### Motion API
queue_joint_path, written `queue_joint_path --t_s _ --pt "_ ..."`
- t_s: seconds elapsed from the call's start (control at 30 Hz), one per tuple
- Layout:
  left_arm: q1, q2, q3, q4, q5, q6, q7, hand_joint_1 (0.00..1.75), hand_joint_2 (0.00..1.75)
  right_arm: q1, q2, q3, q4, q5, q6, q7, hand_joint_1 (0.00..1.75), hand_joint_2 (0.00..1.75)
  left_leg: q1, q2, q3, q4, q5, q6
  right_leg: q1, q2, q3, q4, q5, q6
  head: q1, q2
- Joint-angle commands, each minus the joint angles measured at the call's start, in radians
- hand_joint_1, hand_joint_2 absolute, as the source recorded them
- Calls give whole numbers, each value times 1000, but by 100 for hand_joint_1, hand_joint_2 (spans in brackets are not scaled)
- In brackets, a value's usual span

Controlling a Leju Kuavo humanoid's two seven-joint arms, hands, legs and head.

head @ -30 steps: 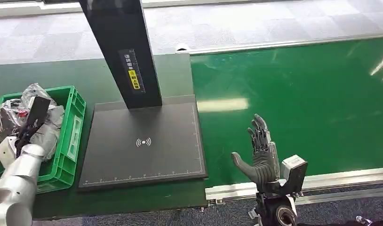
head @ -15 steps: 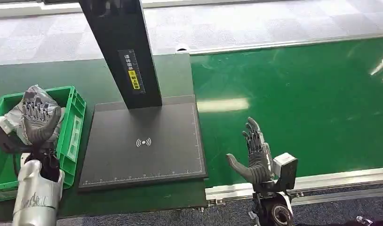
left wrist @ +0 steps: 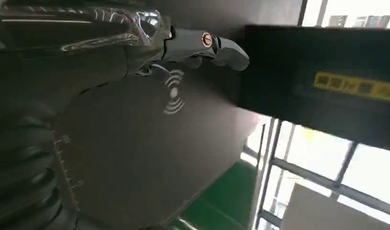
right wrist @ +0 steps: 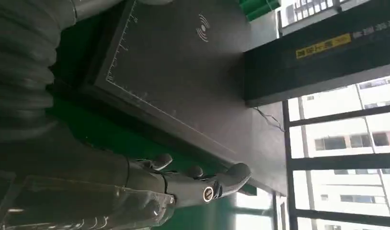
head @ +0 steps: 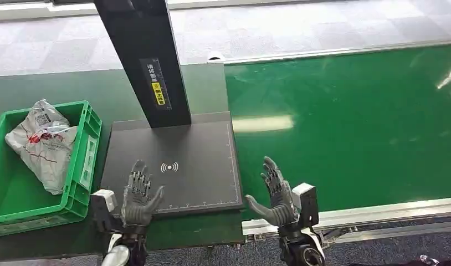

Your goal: Moved the parcel from conveyor to table for the left to box.

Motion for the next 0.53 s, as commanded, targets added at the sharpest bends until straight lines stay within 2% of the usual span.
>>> queue_joint_path --t_s 0.03,0.1,0.2,0.53 --pt "-12 14 -152 163 -40 78 -14 0 175 -31 2 62 175 4 -69 13 0 175 0 1 3 -3 1 1 1 -1 4 -3 1 0 0 0" --pt "-7 18 -146 156 -60 106 -28 0 175 -33 2 62 191 2 -79 11 0 175 0 2 3 -2 0 0 0 0 3 -3 1 0 0 0" --pt "-4 12 -105 153 -58 122 -32 0 175 -51 8 52 210 73 -176 0 0 175 0 2 2 -3 1 0 1 -1 3 -3 1 -1 0 0" --pt "-5 1 -56 125 -73 83 -47 0 175 -61 27 -17 234 80 -183 -9 0 175 0 2 2 -2 1 0 1 -1 3 -2 1 -1 0 0"
